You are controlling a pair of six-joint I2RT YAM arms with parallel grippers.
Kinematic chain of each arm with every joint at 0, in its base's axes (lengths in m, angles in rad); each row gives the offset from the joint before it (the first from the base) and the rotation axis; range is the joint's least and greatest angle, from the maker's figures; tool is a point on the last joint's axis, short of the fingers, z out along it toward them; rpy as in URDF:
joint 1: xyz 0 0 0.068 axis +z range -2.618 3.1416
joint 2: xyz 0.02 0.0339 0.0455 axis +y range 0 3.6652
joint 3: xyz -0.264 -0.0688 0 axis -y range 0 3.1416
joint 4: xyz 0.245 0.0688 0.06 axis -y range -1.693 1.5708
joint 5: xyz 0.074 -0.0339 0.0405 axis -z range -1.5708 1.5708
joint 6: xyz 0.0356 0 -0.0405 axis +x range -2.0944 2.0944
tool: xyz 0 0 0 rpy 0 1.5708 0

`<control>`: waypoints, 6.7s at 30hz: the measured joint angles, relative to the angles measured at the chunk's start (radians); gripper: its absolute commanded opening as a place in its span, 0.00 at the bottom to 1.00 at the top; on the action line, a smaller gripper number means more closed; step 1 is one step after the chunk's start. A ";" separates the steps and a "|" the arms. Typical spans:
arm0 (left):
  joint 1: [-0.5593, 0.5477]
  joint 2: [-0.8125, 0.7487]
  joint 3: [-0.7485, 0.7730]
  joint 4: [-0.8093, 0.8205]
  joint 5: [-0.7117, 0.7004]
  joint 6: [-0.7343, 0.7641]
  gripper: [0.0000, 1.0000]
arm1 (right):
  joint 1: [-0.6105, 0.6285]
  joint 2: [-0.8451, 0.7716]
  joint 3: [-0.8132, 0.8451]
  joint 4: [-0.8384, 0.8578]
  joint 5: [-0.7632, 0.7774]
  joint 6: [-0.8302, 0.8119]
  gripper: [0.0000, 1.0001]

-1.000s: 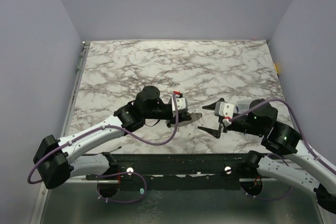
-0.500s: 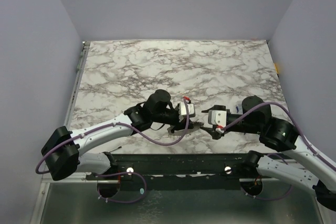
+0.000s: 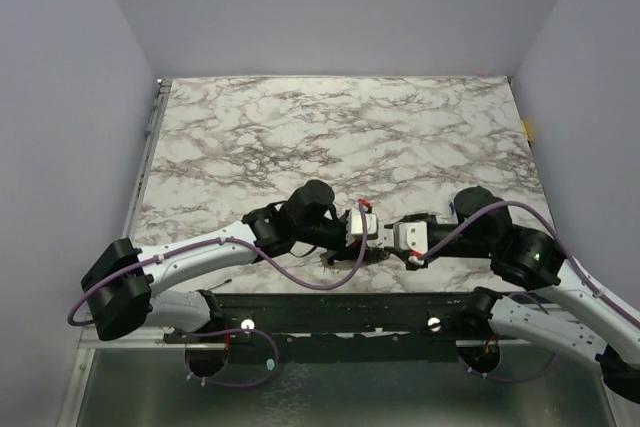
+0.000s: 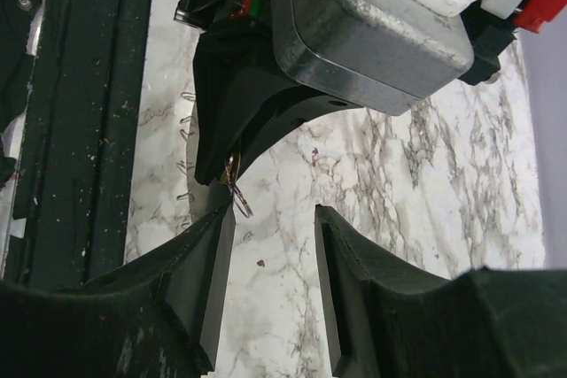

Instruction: Put the keys on the keyring

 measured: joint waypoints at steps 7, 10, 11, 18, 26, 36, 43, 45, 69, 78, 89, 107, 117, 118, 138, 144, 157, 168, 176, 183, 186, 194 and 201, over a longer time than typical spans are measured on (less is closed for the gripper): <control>-0.007 0.005 0.000 -0.005 -0.001 0.007 0.00 | 0.000 0.017 -0.019 -0.004 -0.054 0.005 0.43; -0.010 0.006 0.001 -0.005 -0.005 0.010 0.00 | 0.000 0.023 -0.039 -0.001 -0.072 0.011 0.43; -0.011 0.005 0.002 -0.005 -0.007 0.011 0.00 | 0.000 0.025 -0.043 0.000 -0.074 0.013 0.43; -0.011 0.006 0.002 -0.006 -0.008 0.014 0.00 | 0.000 0.033 -0.071 0.018 -0.087 0.024 0.42; -0.011 0.005 0.002 -0.009 -0.015 0.023 0.00 | 0.000 0.038 -0.089 0.054 -0.098 0.028 0.37; -0.014 0.005 0.002 -0.010 -0.023 0.029 0.00 | 0.000 0.040 -0.108 0.081 -0.098 0.029 0.36; -0.018 0.005 0.002 -0.013 -0.026 0.029 0.00 | 0.000 0.039 -0.128 0.098 -0.097 0.029 0.32; -0.018 0.005 0.002 -0.018 -0.026 0.029 0.00 | 0.000 0.038 -0.133 0.101 -0.096 0.029 0.28; -0.018 0.000 0.002 -0.054 -0.027 0.032 0.00 | 0.000 0.025 -0.175 0.152 -0.072 0.033 0.30; -0.018 -0.003 0.002 -0.050 -0.027 0.032 0.00 | 0.000 0.025 -0.187 0.163 -0.076 0.041 0.17; -0.018 -0.004 0.002 -0.056 -0.028 0.032 0.00 | 0.000 0.000 -0.214 0.192 -0.082 0.045 0.01; -0.005 -0.072 0.002 -0.088 -0.028 0.034 0.00 | 0.000 -0.101 -0.337 0.441 -0.084 0.183 0.01; -0.003 -0.114 0.002 -0.079 -0.025 0.039 0.00 | 0.000 -0.164 -0.379 0.546 -0.085 0.236 0.01; -0.002 -0.117 0.003 -0.075 -0.022 0.039 0.00 | 0.000 -0.171 -0.383 0.555 -0.086 0.242 0.01; 0.011 -0.164 0.011 -0.051 -0.019 0.043 0.00 | 0.000 -0.215 -0.473 0.804 -0.045 0.379 0.01; 0.021 -0.169 0.011 -0.063 -0.067 0.051 0.00 | -0.001 -0.138 -0.413 0.759 -0.009 0.381 0.08; -0.002 -0.175 0.007 -0.002 -0.138 0.066 0.00 | 0.000 -0.154 -0.271 0.599 0.069 0.372 0.66; -0.003 -0.182 0.004 0.021 -0.142 0.065 0.00 | 0.000 -0.204 -0.229 0.494 0.047 0.367 0.72; -0.003 -0.182 0.004 0.031 -0.133 0.058 0.00 | 0.000 -0.086 -0.119 0.348 -0.027 0.261 0.58; -0.003 -0.161 0.004 0.029 -0.130 0.057 0.00 | 0.000 0.064 0.018 0.170 -0.047 0.096 0.46; -0.003 -0.159 0.004 0.029 -0.130 0.057 0.00 | 0.000 0.088 0.034 0.113 -0.050 0.062 0.43; -0.003 -0.156 0.004 0.027 -0.129 0.057 0.00 | 0.000 0.119 0.050 0.062 -0.074 0.024 0.43; -0.003 -0.152 0.004 0.027 -0.126 0.057 0.00 | 0.000 0.123 0.060 0.062 -0.100 0.013 0.43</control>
